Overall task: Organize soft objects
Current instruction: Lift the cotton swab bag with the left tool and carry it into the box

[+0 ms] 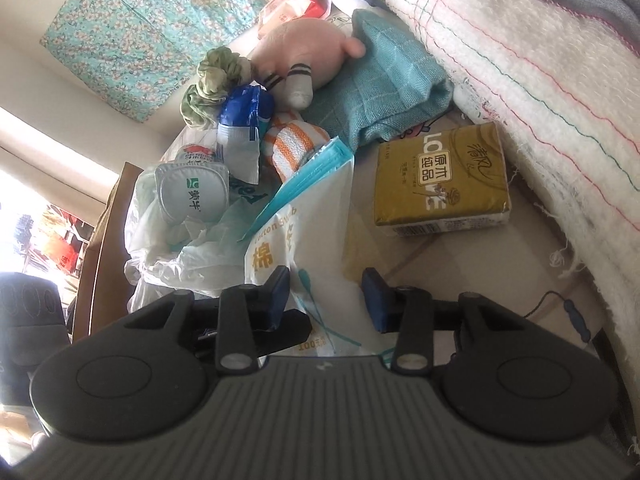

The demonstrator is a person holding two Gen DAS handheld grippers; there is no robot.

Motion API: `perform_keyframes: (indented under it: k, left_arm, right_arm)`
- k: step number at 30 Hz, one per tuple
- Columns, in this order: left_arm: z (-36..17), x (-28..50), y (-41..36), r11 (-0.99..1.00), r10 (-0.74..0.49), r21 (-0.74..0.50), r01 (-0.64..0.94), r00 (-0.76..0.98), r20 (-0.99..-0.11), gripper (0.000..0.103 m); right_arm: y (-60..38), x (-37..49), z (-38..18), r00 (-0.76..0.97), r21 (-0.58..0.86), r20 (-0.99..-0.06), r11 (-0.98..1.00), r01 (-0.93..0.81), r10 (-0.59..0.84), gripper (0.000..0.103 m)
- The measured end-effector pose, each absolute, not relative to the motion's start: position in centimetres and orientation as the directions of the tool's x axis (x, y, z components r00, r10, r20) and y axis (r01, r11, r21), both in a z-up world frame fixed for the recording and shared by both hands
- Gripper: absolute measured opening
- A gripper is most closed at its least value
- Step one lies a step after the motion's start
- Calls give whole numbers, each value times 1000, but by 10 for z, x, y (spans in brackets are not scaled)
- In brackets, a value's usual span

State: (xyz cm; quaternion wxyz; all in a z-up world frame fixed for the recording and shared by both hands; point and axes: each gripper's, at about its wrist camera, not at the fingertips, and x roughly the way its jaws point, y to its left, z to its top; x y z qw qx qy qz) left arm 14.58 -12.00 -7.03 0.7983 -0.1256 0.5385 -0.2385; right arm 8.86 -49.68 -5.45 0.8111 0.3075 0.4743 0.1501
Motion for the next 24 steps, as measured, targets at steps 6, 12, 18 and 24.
perform_keyframes:
  k: [6,12,18,24]
  left_arm:
    - [-42,124,-114,854,-517,-437,284,359,-777,35]
    - [-10,100,-101,854,-519,-422,304,435,-736,35]
    - [22,72,-74,869,-495,-393,300,532,-687,35]
    - [63,46,-22,918,-392,-322,232,657,-644,35]
  right_arm:
    - [-495,69,-29,545,655,-635,756,2,548,38]
    - [-488,50,3,590,653,-581,754,-73,561,38]
    - [-464,41,38,600,652,-517,735,-185,610,38]
    - [-407,48,75,553,650,-453,683,-333,700,38]
